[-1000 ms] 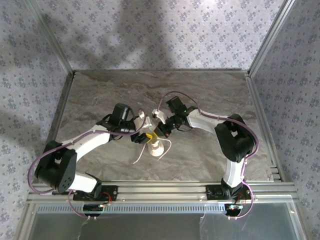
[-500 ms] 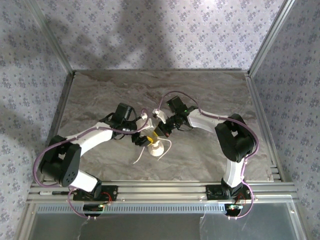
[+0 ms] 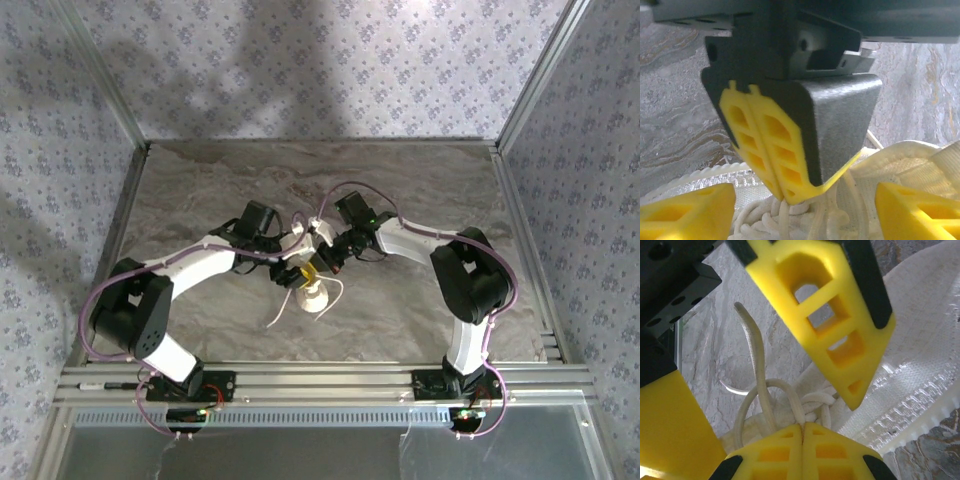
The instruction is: Tie the shoes
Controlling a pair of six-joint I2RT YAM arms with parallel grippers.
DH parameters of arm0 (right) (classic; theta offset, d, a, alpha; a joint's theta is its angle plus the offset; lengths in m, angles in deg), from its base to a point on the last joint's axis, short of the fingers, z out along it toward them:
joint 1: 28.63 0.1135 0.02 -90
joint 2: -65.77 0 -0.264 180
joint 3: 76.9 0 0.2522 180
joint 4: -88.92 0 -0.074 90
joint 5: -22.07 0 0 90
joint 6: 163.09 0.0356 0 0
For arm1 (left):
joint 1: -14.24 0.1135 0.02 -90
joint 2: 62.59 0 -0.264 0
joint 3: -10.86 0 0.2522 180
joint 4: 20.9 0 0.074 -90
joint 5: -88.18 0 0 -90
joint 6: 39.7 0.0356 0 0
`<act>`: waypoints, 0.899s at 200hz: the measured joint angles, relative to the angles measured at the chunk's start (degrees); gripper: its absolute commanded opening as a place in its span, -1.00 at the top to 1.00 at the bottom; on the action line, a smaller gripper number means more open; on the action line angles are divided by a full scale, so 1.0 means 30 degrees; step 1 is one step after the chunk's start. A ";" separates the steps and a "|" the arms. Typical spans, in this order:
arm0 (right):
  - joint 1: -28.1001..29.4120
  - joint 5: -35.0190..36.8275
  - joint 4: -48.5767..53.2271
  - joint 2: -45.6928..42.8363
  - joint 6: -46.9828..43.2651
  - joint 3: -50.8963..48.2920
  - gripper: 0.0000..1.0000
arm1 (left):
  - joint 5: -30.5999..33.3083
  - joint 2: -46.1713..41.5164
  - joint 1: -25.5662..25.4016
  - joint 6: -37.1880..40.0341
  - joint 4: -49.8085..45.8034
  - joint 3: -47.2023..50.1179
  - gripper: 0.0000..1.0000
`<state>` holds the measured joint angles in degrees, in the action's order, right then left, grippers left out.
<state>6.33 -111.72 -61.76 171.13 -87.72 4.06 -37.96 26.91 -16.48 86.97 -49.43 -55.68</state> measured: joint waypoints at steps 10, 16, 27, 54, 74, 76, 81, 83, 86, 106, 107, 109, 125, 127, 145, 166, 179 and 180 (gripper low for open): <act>-0.0044 0.0000 0.0022 0.0000 0.0007 -0.0029 1.00 | 0.0138 0.0219 -0.0015 -0.0321 -0.0248 -0.0321 -0.35; -0.0073 0.0007 0.0015 -0.0007 0.0036 -0.0066 1.00 | 0.0189 0.0284 -0.0015 -0.0379 -0.0284 -0.0430 -0.34; -0.0124 -0.0029 0.0015 -0.0022 0.0015 -0.0138 1.00 | 0.0350 0.0299 -0.0015 -0.0794 -0.0452 -0.0510 -0.33; -0.0189 -0.0036 -0.0029 -0.0058 0.0087 -0.0313 1.00 | 0.0430 0.0291 -0.0102 -0.1902 -0.0612 -0.0495 -0.32; -0.0233 -0.0036 -0.0073 -0.0087 0.0153 -0.0386 1.00 | 0.0576 0.0153 -0.0255 -0.2820 -0.0612 -0.0415 -0.32; -0.0233 -0.0036 -0.0080 -0.0095 0.0153 -0.0393 1.00 | 0.0590 0.0124 -0.0270 -0.2914 -0.0605 -0.0386 -0.32; -0.0240 -0.0036 -0.0095 -0.0117 0.0153 -0.0430 1.00 | 0.0678 0.0058 -0.0291 -0.3133 -0.0605 -0.0350 -0.31; -0.0240 -0.0036 -0.0102 -0.0124 0.0160 -0.0437 1.00 | 0.0692 0.0036 -0.0306 -0.3198 -0.0612 -0.0335 -0.32; -0.0240 -0.0036 -0.0117 -0.0124 0.0160 -0.0452 1.00 | 0.0736 -0.0015 -0.0306 -0.3322 -0.0605 -0.0313 -0.32; -0.0240 -0.0036 -0.0146 -0.0160 0.0211 -0.0466 1.00 | 0.1049 -0.0321 -0.0306 -0.4022 -0.0627 -0.0087 -0.34; -0.0240 -0.0036 -0.0153 -0.0160 0.0219 -0.0466 1.00 | 0.1064 -0.0342 -0.0306 -0.4073 -0.0648 -0.0073 -0.34; -0.0240 -0.0036 -0.0168 -0.0168 0.0233 -0.0466 1.00 | 0.1086 -0.0357 -0.0306 -0.4124 -0.0663 -0.0066 -0.35; -0.0233 -0.0044 -0.0197 -0.0233 0.0313 -0.0466 1.00 | 0.1428 -0.0481 -0.0299 -0.4619 -0.0692 0.0102 -0.39; -0.0226 -0.0051 -0.0197 -0.0233 0.0299 -0.0466 1.00 | 0.1494 -0.0481 -0.0299 -0.4677 -0.0692 0.0124 -0.39; -0.0087 -0.0044 -0.0197 -0.0255 0.0306 -0.0466 1.00 | 0.1902 -0.0495 -0.0299 -0.5260 -0.0736 0.0284 -0.40; 0.0022 -0.0044 -0.0197 -0.0255 0.0306 -0.0459 1.00 | 0.2178 -0.0532 -0.0262 -0.5705 -0.0765 0.0415 -0.38; 0.0058 -0.0044 -0.0197 -0.0255 0.0306 -0.0459 1.00 | 0.2353 -0.0546 -0.0262 -0.5952 -0.0765 0.0437 -0.34; 0.0058 -0.0044 -0.0197 -0.0255 0.0306 -0.0459 1.00 | 0.2361 -0.0546 -0.0262 -0.5960 -0.0765 0.0437 -0.33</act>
<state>6.50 -111.85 -62.35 170.36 -86.80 2.68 -30.87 25.27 -17.27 69.09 -51.72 -54.37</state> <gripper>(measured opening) 0.044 0.687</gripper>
